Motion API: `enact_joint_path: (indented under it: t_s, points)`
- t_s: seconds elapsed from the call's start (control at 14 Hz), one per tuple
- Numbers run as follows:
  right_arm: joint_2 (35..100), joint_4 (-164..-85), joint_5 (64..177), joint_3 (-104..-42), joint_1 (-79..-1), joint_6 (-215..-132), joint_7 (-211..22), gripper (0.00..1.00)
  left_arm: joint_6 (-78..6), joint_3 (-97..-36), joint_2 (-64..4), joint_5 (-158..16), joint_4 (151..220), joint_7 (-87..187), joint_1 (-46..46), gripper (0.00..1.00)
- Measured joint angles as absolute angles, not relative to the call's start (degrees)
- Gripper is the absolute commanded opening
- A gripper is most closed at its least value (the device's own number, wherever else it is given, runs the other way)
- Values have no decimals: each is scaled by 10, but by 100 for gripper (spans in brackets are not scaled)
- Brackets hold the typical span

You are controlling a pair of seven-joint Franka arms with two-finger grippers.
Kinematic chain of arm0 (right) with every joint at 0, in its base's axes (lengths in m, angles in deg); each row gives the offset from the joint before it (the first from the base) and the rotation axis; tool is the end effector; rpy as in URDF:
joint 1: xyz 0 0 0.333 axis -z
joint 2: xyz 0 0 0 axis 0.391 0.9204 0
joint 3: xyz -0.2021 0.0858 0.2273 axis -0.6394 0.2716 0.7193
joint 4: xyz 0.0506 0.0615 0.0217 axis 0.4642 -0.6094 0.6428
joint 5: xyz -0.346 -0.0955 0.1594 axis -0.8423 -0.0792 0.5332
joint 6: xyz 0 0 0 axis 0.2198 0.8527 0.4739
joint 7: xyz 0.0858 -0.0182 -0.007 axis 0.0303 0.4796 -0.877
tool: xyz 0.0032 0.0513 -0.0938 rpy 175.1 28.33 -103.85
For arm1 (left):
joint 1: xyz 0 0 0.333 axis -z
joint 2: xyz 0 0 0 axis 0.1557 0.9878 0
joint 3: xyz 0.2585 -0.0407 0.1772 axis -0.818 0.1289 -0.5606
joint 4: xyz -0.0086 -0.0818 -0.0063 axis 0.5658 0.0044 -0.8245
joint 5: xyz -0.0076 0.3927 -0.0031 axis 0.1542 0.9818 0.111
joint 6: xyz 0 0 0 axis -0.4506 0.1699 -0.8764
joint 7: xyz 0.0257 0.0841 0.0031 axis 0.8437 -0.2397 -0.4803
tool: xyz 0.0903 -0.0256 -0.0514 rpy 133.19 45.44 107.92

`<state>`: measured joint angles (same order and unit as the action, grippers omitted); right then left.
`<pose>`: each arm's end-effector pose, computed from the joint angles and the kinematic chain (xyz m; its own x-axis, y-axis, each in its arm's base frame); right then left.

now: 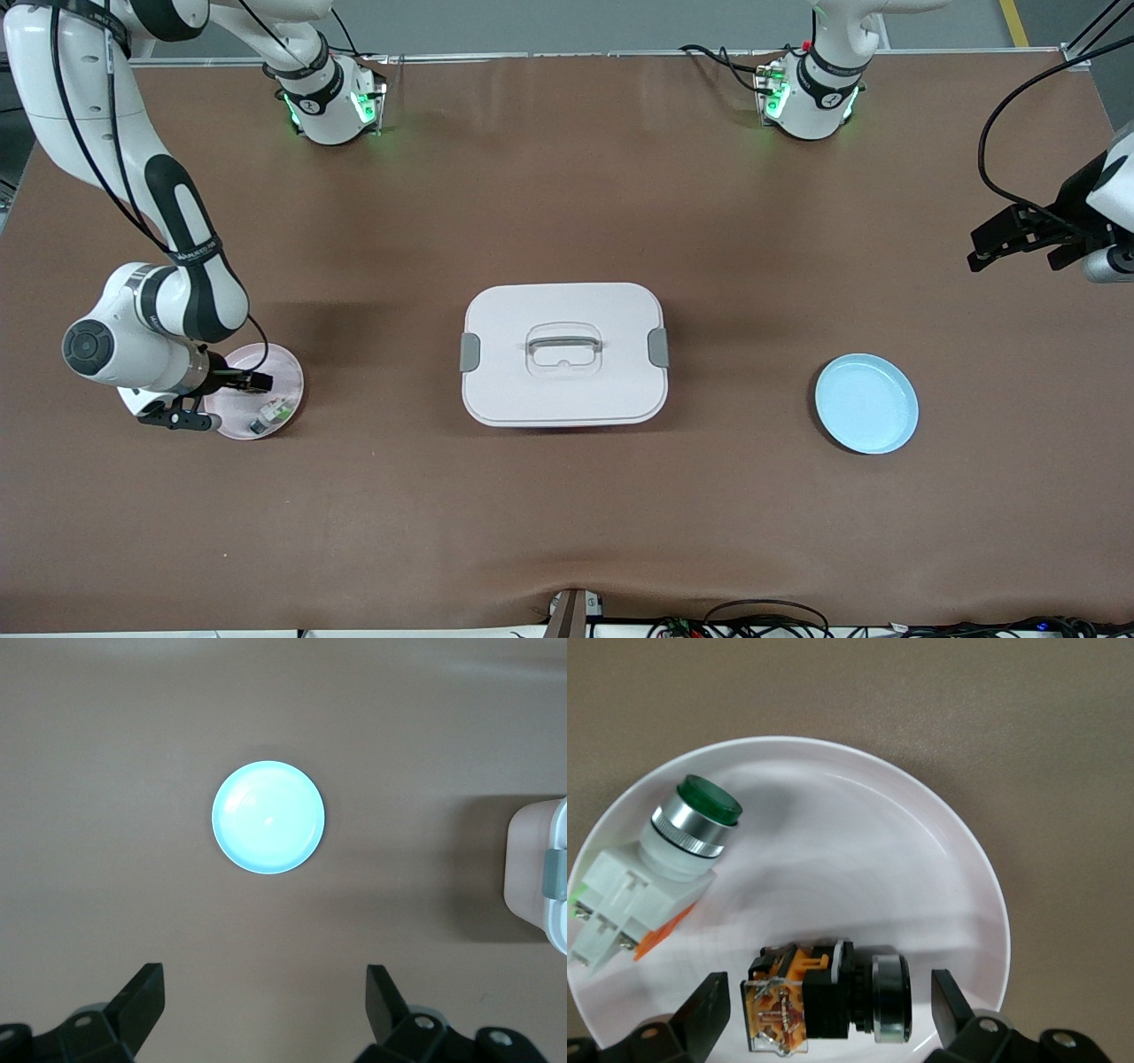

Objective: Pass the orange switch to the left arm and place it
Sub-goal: 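Lower the right gripper and close it on the orange switch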

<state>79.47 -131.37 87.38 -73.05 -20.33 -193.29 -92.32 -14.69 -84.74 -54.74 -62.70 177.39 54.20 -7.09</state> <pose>0.6276 -0.0850 0.1819 0.9874 -0.1255 -0.0959 -0.1254 -0.9921 0.0068 0.5697 -0.0193 0.6141 0.9981 0.0118 0.0600 0.0110 -0.9998 0.0136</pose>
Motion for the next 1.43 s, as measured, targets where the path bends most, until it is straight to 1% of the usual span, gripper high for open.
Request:
enact_joint_path:
  t_s: [0.29,0.36,0.43,0.57,0.64,0.71,1.14,1.43]
  points:
    - [797,-1314,874,-730,-203,-1934,-923,100,-147,-847,-547,-627,1774,542,-71,100]
    - [798,-1314,874,-730,-203,-1934,-923,92,-147,-847,-547,-627,1774,542,-71,100]
    - [798,-1314,874,-730,-203,-1934,-924,73,-147,-847,-547,-627,1774,542,-71,100]
    - [799,-1318,874,-730,-204,-1934,-924,26,-147,-847,-547,-627,1774,542,-71,100]
    - [799,-1319,873,-730,-204,-1934,-924,5,-147,-847,-547,-627,1774,542,-71,100]
    - [799,-1319,873,-730,-204,-1934,-924,0,-147,-847,-547,-627,1774,542,-71,100]
    - [799,-1318,874,-730,-203,-1926,-922,0,-147,-847,-547,-627,1774,542,-71,100]
    - [796,-1299,879,-730,-203,-1856,-899,0,-147,-847,-547,-627,1774,542,-71,100]
